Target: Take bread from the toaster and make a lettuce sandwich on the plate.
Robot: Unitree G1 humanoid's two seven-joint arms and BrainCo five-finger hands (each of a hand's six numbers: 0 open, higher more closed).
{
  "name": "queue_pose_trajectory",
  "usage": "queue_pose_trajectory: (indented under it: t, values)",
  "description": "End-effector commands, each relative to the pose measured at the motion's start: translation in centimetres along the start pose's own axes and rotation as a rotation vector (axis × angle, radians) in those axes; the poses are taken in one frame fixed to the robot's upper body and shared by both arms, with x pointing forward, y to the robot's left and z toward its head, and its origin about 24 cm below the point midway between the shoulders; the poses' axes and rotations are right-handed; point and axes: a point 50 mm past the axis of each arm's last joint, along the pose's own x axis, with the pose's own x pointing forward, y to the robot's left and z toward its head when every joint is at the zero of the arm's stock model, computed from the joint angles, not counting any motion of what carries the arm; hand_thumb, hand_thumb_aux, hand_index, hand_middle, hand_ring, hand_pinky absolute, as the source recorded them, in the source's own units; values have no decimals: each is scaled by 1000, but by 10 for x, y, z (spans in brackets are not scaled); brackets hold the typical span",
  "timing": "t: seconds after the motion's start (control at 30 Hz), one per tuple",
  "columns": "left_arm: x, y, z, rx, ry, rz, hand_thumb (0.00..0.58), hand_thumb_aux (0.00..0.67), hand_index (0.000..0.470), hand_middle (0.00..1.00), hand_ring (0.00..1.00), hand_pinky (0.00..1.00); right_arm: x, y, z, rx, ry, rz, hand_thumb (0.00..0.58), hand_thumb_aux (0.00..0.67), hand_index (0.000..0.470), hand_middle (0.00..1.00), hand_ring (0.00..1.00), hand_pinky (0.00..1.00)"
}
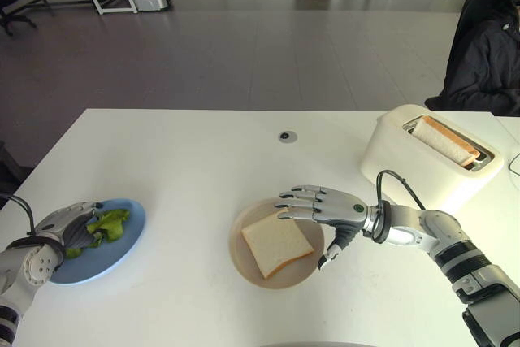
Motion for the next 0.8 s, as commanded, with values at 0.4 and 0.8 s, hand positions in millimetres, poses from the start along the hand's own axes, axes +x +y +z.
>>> queue_pose_trajectory:
  t: [0.4,0.8]
  values:
    - [-44,61,140,177,-533,261,580,670,470,0,0,0,-21,-33,-28,-81,131,-81,0,0,0,0,0,0]
    - [-33,14,293,148,-1123,112,580,670,470,0,0,0,-33,-38,-38,-100,219,-103,0,0,0,0,0,0]
